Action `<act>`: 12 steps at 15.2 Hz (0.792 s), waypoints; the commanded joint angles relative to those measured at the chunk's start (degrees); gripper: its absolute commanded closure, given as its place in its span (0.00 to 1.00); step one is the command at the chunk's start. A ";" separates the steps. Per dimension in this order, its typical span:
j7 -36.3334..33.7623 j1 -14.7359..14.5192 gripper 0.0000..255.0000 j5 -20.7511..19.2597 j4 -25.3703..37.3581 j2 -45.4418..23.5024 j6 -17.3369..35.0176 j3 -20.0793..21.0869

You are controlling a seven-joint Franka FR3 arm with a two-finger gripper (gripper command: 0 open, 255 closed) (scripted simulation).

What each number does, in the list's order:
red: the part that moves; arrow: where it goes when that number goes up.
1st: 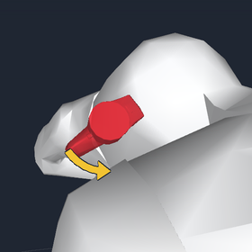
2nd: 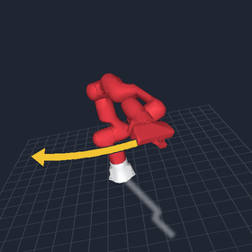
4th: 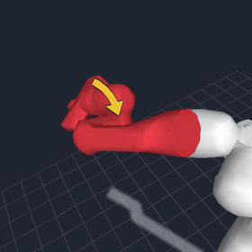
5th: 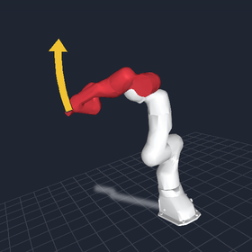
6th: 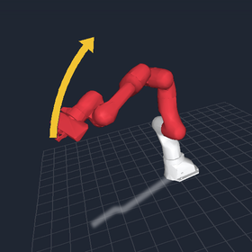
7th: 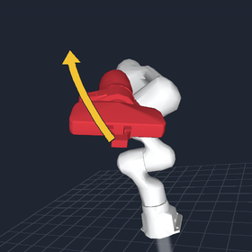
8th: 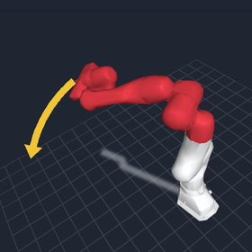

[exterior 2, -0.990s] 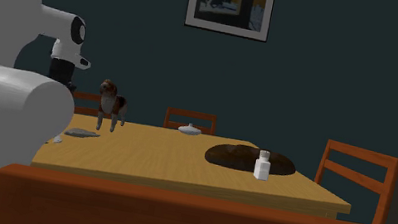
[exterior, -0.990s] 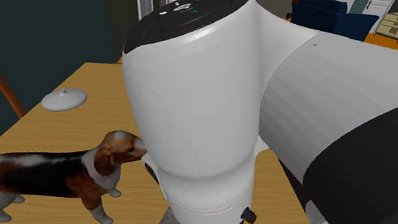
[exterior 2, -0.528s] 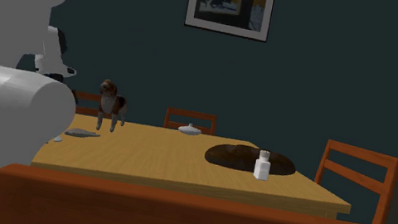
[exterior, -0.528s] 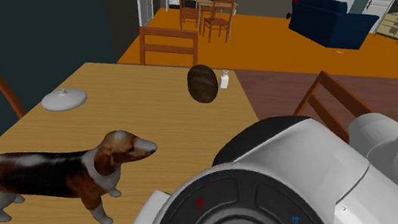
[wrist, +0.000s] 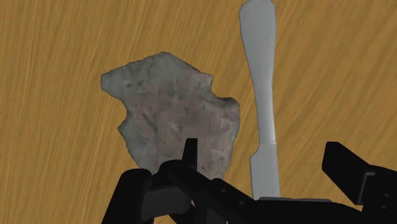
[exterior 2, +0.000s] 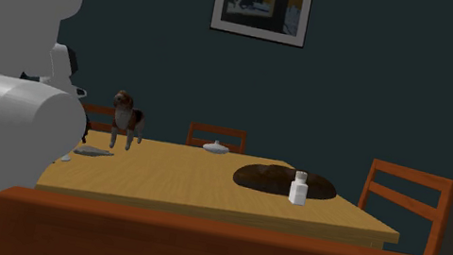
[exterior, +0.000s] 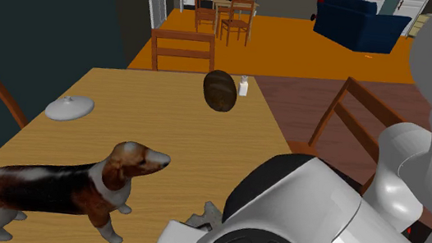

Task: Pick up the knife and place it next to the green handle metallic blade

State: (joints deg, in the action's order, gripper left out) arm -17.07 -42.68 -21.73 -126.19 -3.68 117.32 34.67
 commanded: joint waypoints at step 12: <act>-0.22 0.00 1.00 -0.28 -0.22 -0.25 0.41 -0.04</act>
State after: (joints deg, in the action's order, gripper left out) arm -17.29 -42.68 -22.01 -126.41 -3.93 117.73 34.63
